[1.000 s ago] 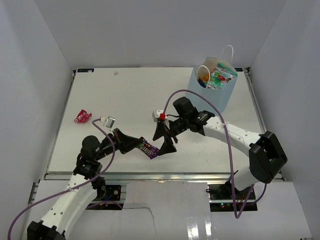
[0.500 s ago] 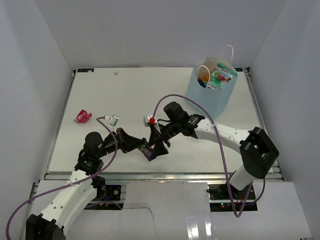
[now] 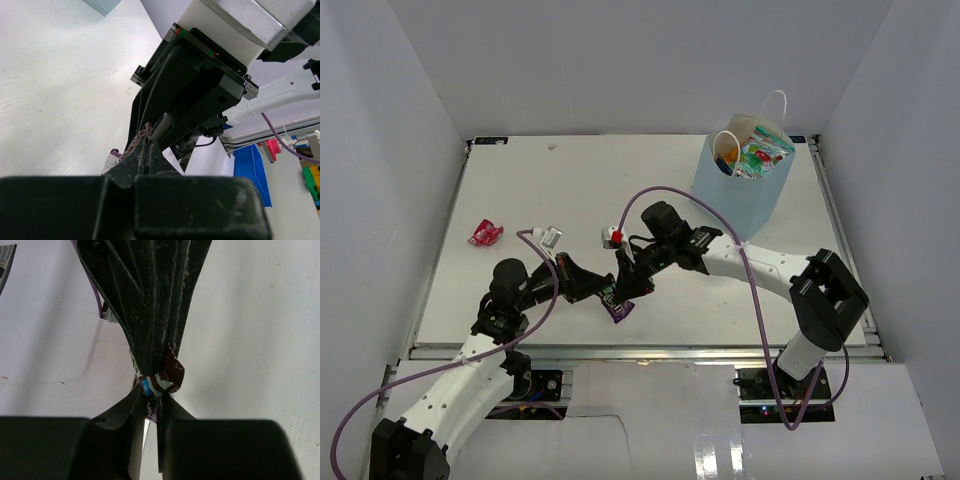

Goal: Place the snacks into the paper bag

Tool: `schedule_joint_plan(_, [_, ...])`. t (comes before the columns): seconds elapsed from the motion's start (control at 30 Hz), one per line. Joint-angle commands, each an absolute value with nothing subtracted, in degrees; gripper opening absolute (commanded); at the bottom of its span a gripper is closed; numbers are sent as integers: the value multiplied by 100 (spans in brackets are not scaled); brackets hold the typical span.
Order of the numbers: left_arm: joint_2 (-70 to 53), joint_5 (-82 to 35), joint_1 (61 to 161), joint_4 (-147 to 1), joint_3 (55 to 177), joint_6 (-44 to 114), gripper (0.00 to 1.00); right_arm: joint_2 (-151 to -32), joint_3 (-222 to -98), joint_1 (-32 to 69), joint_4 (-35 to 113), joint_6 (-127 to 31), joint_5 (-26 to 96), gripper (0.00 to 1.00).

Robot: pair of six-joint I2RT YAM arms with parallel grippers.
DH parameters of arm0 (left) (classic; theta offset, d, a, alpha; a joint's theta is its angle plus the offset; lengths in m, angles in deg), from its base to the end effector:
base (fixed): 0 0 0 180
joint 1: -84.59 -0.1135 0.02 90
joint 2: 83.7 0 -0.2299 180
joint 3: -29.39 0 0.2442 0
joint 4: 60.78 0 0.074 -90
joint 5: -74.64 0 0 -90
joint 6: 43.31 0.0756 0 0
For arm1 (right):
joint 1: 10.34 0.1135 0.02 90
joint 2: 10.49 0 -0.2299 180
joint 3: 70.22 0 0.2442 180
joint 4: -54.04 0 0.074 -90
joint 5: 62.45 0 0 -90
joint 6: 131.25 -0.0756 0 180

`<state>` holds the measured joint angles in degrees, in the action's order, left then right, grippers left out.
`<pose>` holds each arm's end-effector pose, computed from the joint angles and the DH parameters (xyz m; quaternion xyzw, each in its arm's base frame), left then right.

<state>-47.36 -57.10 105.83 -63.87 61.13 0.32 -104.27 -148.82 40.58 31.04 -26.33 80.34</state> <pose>0.1751 -0.1221 0.2127 0.0758 0.7377 -0.5650 0.3617 0.1833 0.3212 0.2050 -0.6009 0.5708 0.5013 0.2487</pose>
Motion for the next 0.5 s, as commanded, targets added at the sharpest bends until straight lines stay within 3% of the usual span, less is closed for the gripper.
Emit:
schedule_joint_plan(0.0, [-4740,-5624,10612,-6077,6409,81,1,-10260,-15071,4134,3068,-2560,8063,11])
schedule_joint_plan(0.03, [-4731,-5554,10612,-6086,6444,72,3,-10182,-15071,4134,3024,-2525,8063,11])
schedule_joint_plan(0.1, [-4740,-5431,10612,-6086,6558,72,18,-10102,-15036,4134,2936,-2455,8037,9])
schedule_joint_plan(0.17, [-4758,-5158,10612,-6112,6664,72,40,-9962,-15019,4108,2814,-2306,7984,9])
schedule_joint_plan(0.23, [-4810,-4948,10612,-6208,6900,160,52,-9813,-15010,4064,2612,-2122,7940,9])
schedule_joint_plan(0.27, [-4828,-4659,10612,-6305,7015,230,62,-9751,-15001,3995,2541,-2051,7931,9])
schedule_joint_plan(0.33, [-4889,-4298,10612,-6726,7400,457,71,-9550,-15001,3845,2278,-1815,7896,9])
schedule_joint_plan(0.47, [-4811,-3359,10612,-7804,8069,924,79,-9136,-15089,3432,1864,-1418,7852,9])
